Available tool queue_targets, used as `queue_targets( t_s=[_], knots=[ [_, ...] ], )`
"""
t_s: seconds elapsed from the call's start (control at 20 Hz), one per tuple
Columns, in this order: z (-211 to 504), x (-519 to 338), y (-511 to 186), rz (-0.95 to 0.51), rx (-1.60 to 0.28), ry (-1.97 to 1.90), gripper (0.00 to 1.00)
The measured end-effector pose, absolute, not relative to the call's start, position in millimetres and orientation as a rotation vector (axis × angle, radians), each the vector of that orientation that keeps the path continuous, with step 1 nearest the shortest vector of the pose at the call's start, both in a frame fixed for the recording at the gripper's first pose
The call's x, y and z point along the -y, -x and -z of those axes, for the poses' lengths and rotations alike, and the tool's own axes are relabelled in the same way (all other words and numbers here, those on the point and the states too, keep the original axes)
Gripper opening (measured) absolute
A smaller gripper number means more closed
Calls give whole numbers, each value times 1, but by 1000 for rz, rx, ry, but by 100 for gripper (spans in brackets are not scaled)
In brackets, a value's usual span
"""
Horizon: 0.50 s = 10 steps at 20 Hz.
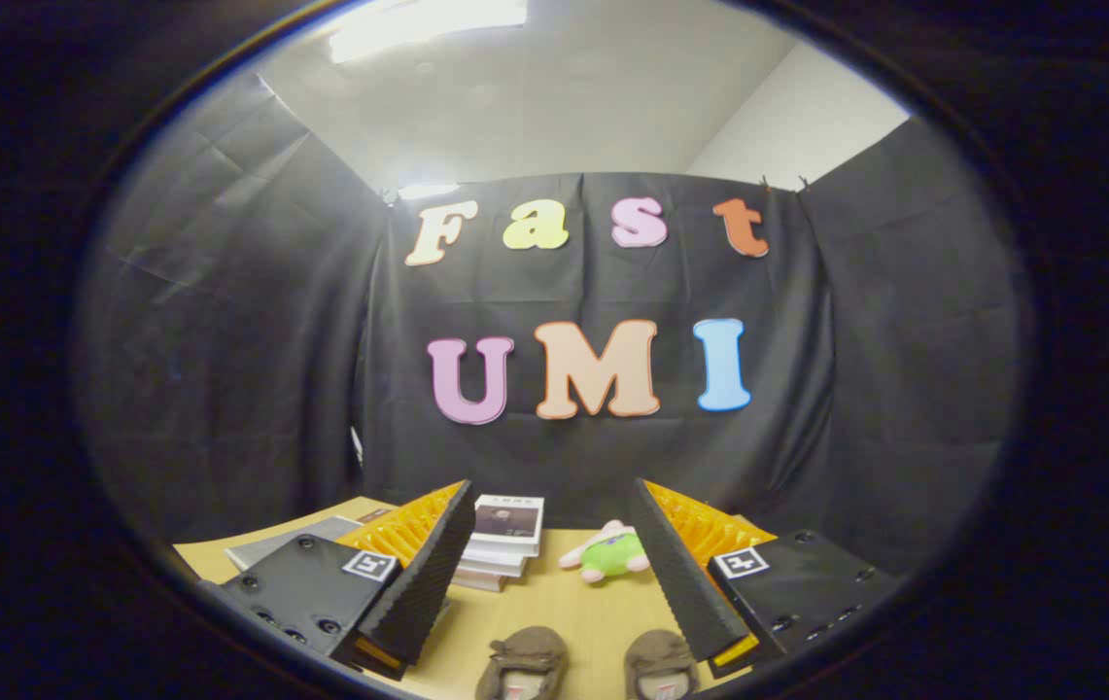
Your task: Open the storage box then place both shoes into the box .Put the left shoe in first, then the right shoe, with the right side of both shoes facing outward in a uniform manner.
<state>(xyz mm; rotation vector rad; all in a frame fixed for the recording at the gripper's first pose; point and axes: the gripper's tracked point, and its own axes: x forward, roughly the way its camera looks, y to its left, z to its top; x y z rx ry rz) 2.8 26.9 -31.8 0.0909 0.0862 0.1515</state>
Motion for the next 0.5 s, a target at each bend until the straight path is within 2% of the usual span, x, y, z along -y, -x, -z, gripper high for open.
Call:
queue_targets(
  t_s=[0.5],
  knots=[
    [125, -96, 23, -202, -386, -406, 100]
  ],
)
